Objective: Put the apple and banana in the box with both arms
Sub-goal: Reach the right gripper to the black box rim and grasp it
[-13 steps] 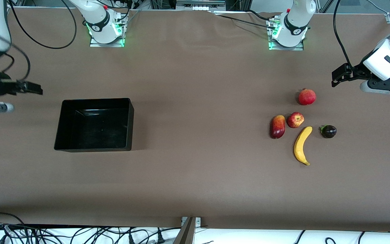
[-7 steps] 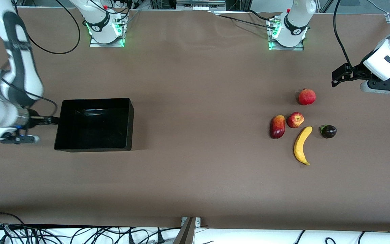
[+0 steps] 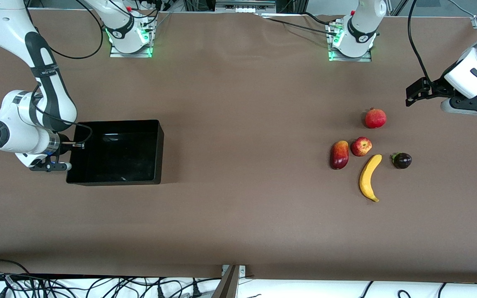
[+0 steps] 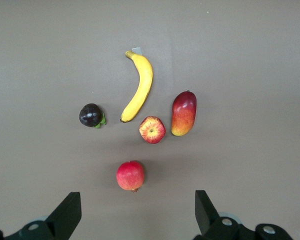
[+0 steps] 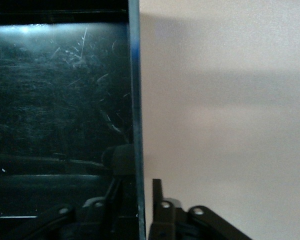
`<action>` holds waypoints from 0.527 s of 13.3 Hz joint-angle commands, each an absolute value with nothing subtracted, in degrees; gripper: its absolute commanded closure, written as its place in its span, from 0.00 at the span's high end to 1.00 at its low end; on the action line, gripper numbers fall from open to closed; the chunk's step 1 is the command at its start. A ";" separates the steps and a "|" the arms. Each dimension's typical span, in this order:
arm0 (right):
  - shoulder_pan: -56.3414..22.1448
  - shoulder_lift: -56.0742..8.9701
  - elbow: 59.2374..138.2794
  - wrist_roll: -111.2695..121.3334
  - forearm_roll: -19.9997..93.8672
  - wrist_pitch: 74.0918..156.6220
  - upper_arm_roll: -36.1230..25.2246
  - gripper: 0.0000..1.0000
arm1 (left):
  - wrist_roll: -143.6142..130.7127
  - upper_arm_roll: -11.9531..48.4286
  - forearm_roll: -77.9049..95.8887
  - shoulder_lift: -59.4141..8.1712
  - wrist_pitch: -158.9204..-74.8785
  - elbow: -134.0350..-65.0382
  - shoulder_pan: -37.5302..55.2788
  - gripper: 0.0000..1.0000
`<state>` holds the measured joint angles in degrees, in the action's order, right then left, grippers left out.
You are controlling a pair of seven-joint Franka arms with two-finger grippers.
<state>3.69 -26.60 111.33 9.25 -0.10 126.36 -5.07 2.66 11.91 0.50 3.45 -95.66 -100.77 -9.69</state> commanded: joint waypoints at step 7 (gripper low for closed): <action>-2.44 -21.97 100.67 7.92 2.10 107.18 2.00 0.00 | 3.16 11.69 -0.70 2.55 -95.71 -100.46 -9.67 1.00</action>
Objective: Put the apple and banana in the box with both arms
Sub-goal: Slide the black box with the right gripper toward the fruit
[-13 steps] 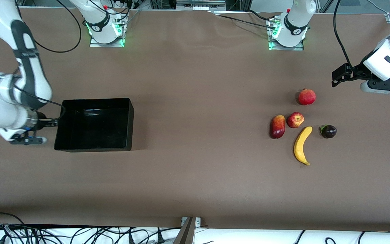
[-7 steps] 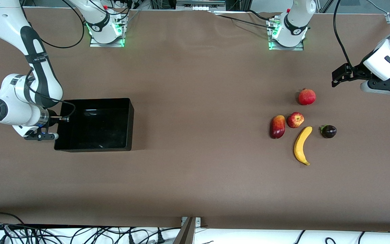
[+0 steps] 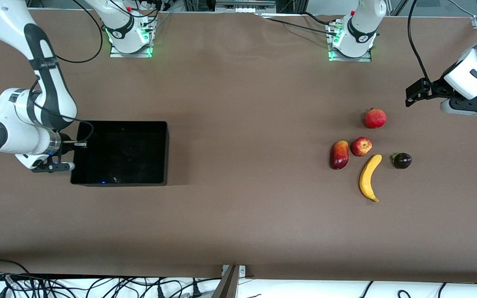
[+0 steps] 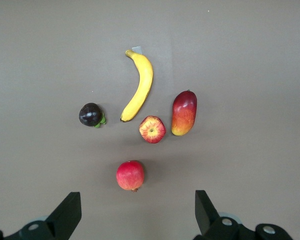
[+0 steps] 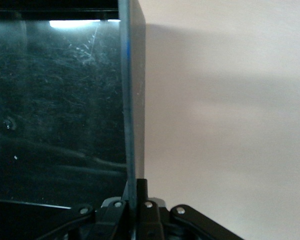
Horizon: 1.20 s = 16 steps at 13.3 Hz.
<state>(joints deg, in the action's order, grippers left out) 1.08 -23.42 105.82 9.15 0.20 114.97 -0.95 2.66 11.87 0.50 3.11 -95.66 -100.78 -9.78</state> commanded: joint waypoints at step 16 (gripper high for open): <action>-39.02 -40.87 84.82 -31.03 15.29 125.78 2.81 1.00 | 3.69 11.69 -0.70 2.20 -95.45 -100.37 -9.93 1.00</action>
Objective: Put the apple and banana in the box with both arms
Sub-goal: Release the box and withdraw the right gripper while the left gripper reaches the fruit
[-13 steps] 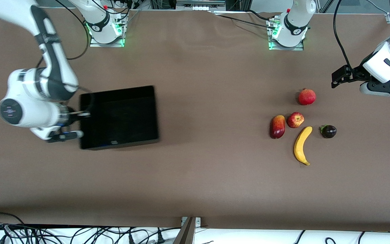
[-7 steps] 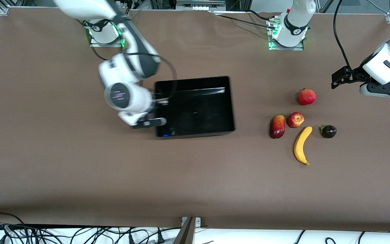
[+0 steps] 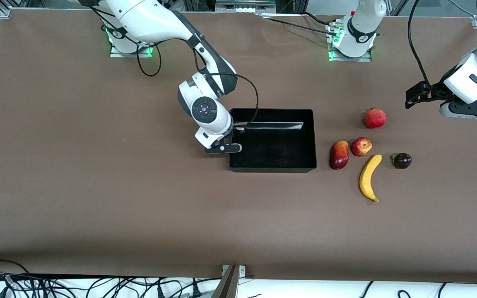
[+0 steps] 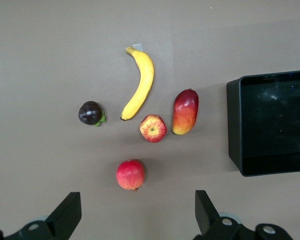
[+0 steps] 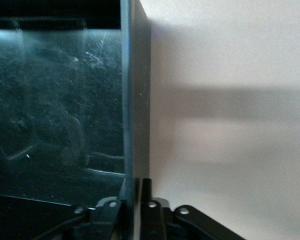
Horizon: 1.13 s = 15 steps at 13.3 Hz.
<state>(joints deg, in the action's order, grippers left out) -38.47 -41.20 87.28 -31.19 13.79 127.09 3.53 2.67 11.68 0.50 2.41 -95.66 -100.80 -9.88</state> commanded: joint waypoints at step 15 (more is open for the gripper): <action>-28.43 -18.92 82.52 7.74 9.50 93.61 -28.25 1.00 | 5.62 12.13 -0.70 -7.72 -123.54 -116.70 -10.11 1.00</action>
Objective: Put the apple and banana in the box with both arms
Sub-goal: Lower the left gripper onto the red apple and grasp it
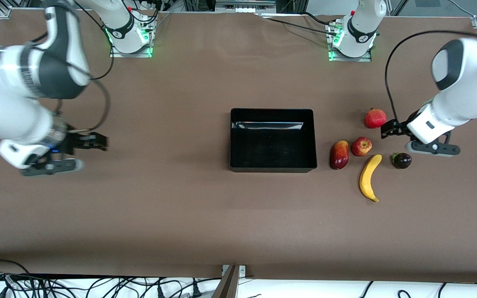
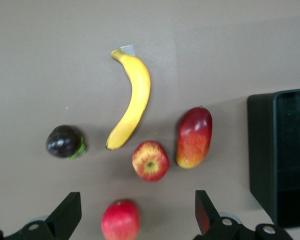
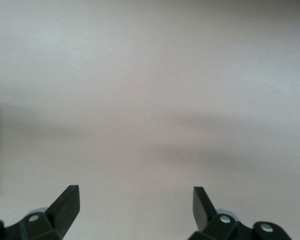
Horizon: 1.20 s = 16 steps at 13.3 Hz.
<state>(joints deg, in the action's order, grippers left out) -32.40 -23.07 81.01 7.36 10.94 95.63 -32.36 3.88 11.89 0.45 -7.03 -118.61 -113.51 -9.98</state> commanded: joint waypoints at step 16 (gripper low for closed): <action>-0.26 -4.13 100.81 6.06 -3.52 96.68 -0.09 1.00 | 27.69 12.66 -3.69 -17.13 -147.38 -133.24 -9.05 1.00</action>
<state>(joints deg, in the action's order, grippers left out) -1.28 -5.01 99.83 6.92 -2.54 96.47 -1.39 26.72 12.52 -2.39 -16.87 -145.56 -132.24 -9.42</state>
